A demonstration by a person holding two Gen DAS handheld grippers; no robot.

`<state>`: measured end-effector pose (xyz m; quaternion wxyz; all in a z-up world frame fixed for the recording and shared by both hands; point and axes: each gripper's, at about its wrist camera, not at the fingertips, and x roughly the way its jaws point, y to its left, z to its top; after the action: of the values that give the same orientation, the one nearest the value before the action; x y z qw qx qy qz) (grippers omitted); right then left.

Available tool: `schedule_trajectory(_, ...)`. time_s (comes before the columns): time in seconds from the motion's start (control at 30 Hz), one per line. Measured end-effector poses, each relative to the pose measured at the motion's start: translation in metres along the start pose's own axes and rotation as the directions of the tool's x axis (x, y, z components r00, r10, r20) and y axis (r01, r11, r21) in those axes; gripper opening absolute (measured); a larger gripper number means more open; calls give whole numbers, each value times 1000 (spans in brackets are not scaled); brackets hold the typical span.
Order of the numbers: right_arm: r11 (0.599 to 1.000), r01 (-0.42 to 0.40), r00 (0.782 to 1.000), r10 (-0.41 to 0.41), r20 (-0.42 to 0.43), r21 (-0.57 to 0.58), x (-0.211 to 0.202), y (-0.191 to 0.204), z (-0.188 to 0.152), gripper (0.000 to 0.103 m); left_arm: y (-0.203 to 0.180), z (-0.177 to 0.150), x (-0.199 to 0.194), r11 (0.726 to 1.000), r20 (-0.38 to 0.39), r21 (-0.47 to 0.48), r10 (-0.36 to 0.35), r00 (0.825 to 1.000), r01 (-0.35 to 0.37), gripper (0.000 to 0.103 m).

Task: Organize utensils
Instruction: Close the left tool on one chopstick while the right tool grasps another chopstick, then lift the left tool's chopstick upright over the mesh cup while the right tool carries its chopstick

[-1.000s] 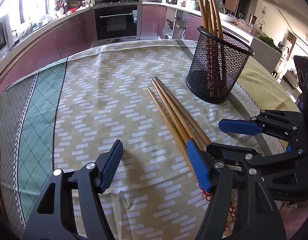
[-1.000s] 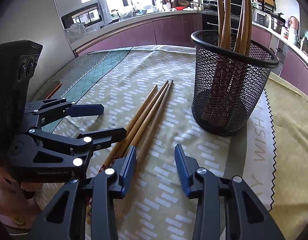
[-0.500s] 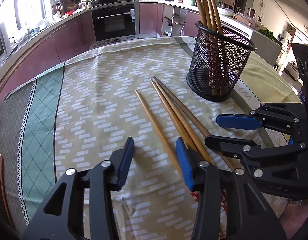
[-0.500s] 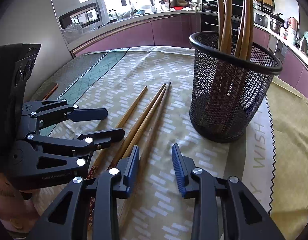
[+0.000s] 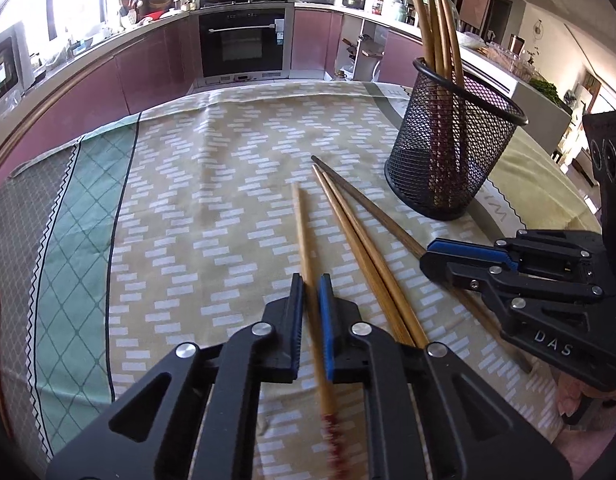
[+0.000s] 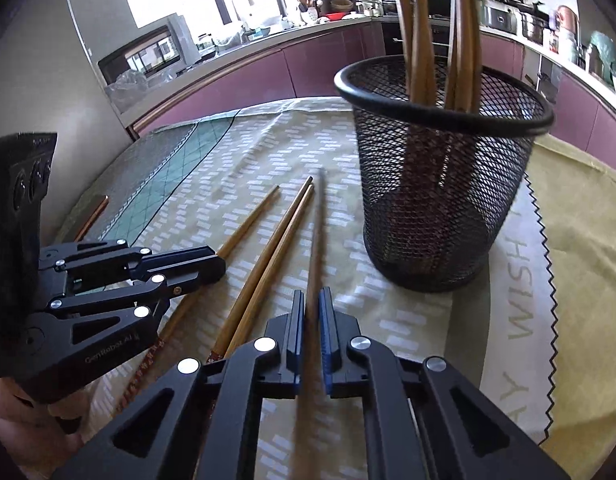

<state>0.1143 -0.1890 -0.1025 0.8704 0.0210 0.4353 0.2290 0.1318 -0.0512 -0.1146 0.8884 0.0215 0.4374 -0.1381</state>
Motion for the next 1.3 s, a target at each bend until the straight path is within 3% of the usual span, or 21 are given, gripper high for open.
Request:
schedule_trajectory(0.2, 999, -53, 998, 53, 23, -10, -16, -2, -5, 6, 4, -4, -11, 1000, 18, -15, -27, 999, 27, 8)
schedule_trajectory(0.37, 994, -84, 996, 83, -15, -63, -16, 9, -7, 6, -4, -7, -14, 997, 12, 17, -72, 997, 72, 8)
schedule_trajectory(0.97, 994, -49, 997, 43, -58, -101, 9, 13, 13, 9, -10, 4, 7, 994, -38, 56, -93, 995, 95, 11)
schedule_trajectory(1.3, 994, -60, 998, 61, 5, -91, -13, 7, 9, 6, -9, 10, 2, 994, -22, 22, -107, 994, 107, 7)
